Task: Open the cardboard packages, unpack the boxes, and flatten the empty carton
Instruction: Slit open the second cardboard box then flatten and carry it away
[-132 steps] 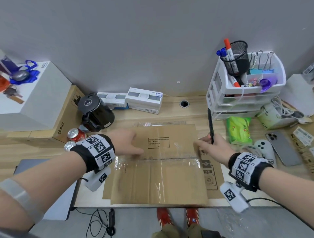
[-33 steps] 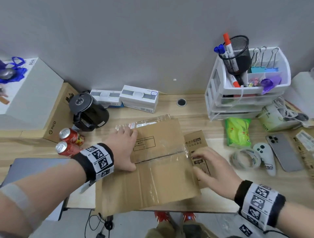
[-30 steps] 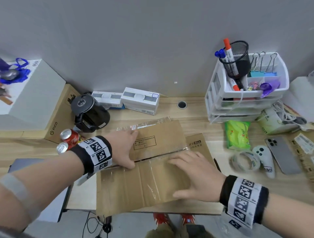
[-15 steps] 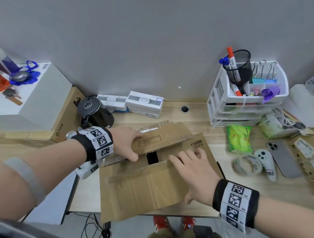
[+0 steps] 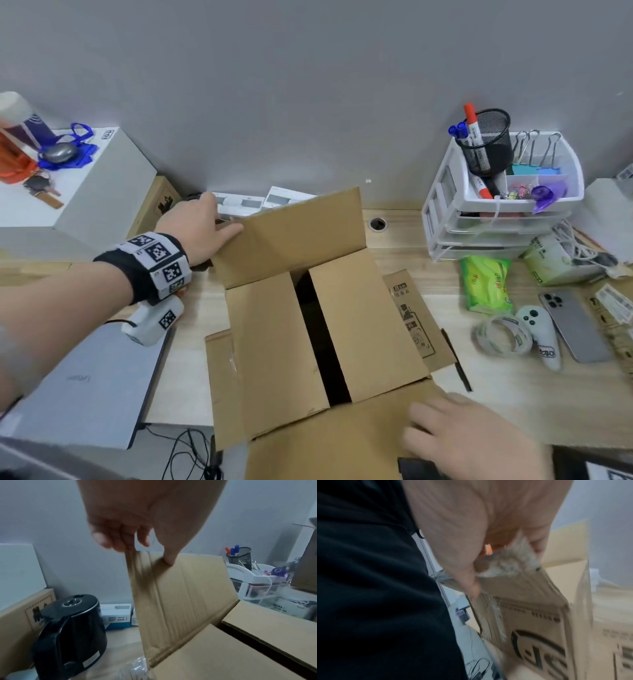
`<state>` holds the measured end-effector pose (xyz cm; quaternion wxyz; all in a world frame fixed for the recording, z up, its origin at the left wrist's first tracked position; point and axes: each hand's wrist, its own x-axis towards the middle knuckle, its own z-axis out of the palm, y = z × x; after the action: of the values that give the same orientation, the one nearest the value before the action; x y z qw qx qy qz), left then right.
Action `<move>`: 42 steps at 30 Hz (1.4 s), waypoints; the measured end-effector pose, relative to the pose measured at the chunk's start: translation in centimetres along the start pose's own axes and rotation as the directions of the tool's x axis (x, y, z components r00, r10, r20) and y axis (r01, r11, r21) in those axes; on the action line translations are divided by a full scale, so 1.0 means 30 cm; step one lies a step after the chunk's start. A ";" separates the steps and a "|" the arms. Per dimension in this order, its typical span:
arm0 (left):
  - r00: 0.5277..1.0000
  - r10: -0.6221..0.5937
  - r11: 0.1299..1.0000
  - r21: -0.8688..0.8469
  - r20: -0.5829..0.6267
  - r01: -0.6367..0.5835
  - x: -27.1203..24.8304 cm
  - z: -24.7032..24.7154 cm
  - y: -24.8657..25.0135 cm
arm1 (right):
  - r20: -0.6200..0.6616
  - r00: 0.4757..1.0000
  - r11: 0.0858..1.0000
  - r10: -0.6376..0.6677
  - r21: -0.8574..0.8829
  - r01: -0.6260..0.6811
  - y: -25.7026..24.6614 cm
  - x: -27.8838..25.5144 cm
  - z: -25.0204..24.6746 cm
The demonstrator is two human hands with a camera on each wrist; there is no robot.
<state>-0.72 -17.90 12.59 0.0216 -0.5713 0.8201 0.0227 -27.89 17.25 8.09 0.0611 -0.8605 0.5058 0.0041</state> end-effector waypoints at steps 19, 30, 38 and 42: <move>1.000 0.018 0.990 0.139 -0.002 -0.018 -0.107 0.137 0.069 | 0.535 0.844 0.881 -0.039 0.418 -0.224 0.048 0.129 -0.020; 0.605 0.599 0.780 -0.211 0.524 -0.589 -0.366 0.192 0.276 | 0.606 0.747 0.937 -0.273 -0.010 0.350 0.148 0.529 -0.032; 0.571 0.622 0.739 -0.160 0.536 -0.654 -0.413 0.152 0.297 | 0.586 0.750 0.876 -0.305 -0.135 0.462 0.162 0.564 -0.115; 0.703 0.627 0.779 -0.259 0.336 -0.571 -0.435 0.041 0.205 | 0.507 0.836 0.954 -0.211 -0.078 0.288 0.278 0.481 -0.280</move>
<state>-1.96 -3.50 12.26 0.1430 -0.2554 0.9347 0.2015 -28.57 -0.24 14.60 0.1229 -0.8913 0.3548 0.2540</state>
